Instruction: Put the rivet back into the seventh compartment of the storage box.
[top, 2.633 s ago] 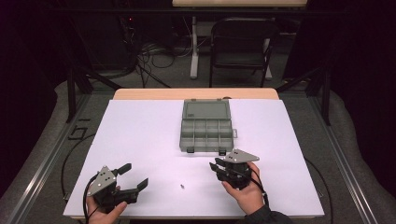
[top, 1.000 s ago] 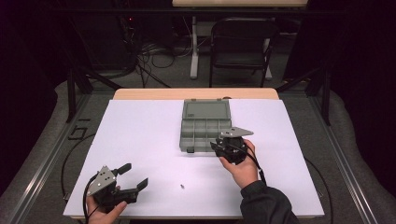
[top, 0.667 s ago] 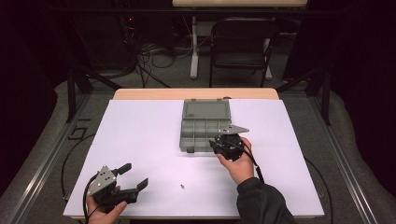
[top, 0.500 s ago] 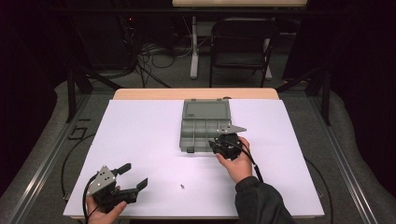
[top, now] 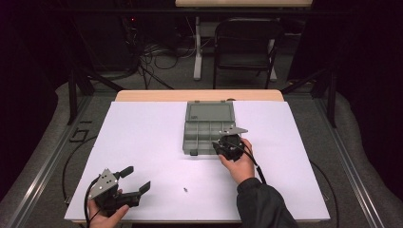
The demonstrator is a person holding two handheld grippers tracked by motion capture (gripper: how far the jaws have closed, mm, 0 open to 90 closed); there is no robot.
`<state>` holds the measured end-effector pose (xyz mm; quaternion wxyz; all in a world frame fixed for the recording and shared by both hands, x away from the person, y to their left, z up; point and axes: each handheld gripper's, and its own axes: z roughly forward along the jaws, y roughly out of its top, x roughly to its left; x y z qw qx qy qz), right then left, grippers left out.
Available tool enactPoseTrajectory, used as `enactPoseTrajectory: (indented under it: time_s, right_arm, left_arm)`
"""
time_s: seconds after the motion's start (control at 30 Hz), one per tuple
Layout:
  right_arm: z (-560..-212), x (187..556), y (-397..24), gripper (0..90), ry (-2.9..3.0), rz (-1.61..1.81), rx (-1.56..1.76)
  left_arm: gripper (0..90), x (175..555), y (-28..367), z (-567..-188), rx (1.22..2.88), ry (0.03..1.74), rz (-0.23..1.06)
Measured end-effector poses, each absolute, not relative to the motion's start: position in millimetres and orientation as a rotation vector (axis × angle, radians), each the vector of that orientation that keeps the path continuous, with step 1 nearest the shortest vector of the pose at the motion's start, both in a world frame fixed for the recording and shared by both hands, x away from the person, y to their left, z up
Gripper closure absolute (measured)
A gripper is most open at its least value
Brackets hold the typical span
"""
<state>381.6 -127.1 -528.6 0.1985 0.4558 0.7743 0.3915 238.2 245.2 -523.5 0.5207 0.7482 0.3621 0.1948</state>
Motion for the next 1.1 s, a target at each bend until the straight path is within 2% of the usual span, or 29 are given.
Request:
enactPoseTrajectory:
  time_s: [0.27,0.57,1.1]
  right_arm:
    - [-527,380,-127,56.6,2.151,1.108,1.272]
    - [-523,370,-125,45.6,2.172,1.138,1.253]
    - [-523,329,-113,43.6,2.265,1.186,1.119]
  left_arm:
    - [14.8,238,245,-524,1.786,0.869,0.47]
    - [14.9,238,245,-523,1.793,0.868,0.468]
    - [14.8,238,245,-524,1.79,0.871,0.474]
